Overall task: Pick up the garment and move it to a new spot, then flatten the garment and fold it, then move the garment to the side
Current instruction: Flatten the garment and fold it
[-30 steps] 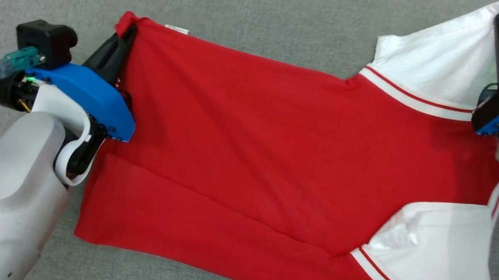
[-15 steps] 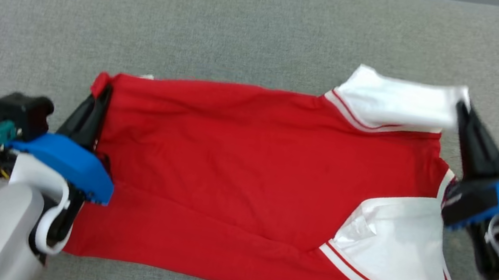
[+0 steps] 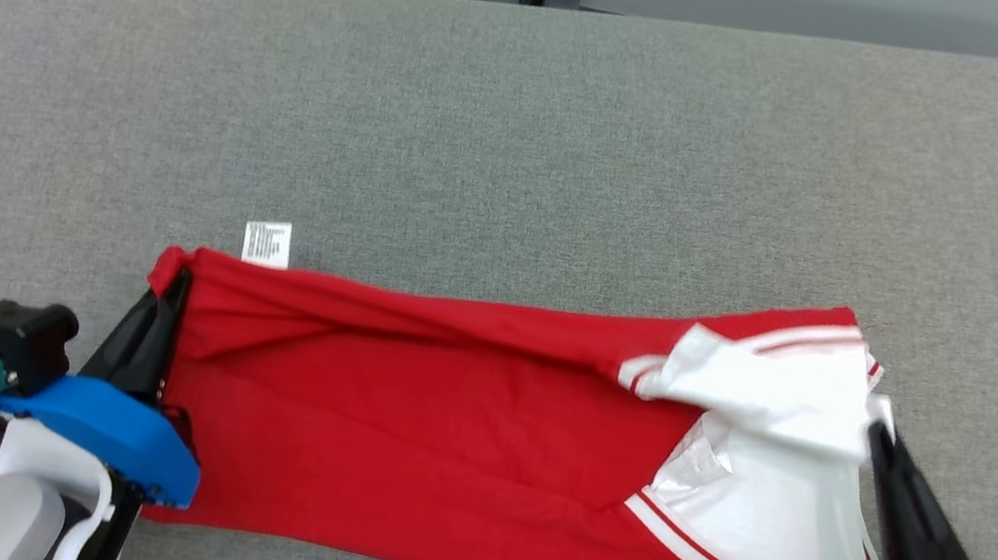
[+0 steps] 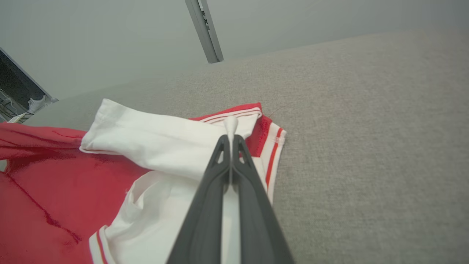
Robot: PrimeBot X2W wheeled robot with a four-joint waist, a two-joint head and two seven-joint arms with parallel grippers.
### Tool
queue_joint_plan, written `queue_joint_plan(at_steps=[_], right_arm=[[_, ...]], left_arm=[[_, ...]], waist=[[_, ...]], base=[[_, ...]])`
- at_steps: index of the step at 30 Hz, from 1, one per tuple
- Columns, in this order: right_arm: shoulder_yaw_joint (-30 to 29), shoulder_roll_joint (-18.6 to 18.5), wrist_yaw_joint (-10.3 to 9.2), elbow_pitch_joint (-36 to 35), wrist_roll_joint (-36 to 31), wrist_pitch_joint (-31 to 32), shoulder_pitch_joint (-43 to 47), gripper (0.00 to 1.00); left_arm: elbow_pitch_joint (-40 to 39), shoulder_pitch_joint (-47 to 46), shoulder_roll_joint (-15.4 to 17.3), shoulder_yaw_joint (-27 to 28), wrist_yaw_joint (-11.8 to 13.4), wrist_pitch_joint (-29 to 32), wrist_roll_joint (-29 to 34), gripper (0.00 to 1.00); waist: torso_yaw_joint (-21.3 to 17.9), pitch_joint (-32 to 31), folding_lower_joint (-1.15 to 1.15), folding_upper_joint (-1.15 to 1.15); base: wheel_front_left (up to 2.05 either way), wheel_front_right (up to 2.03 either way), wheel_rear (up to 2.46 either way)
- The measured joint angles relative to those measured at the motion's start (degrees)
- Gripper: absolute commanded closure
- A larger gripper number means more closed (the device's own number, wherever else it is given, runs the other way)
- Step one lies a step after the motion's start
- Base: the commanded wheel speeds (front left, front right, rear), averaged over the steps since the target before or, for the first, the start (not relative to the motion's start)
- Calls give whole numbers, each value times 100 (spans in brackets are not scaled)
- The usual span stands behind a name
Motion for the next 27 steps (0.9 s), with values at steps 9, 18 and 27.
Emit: queue_joint_plan(at_steps=[9, 18, 27], right_arm=[[-432, 612, 0, -382, -270, 439, 1032, 64], [-686, 782, 0, -843, -694, 343, 1328, 0], [-1298, 1074, 0, -1715, -1562, 553, 1214, 0]], left_arm=[[-16, 597, -26, -32, 113, 97, -203, 58], [107, 916, -227, 202, 326, -582, -247, 0], [-706, 933, -264, 366, 808, -906, 530, 0]], waist=[[-71, -210, 0, 0], [-108, -410, 0, -1], [-93, -556, 0, 0]], base=[[0, 0, 0], [0, 0, 0], [0, 0, 0]])
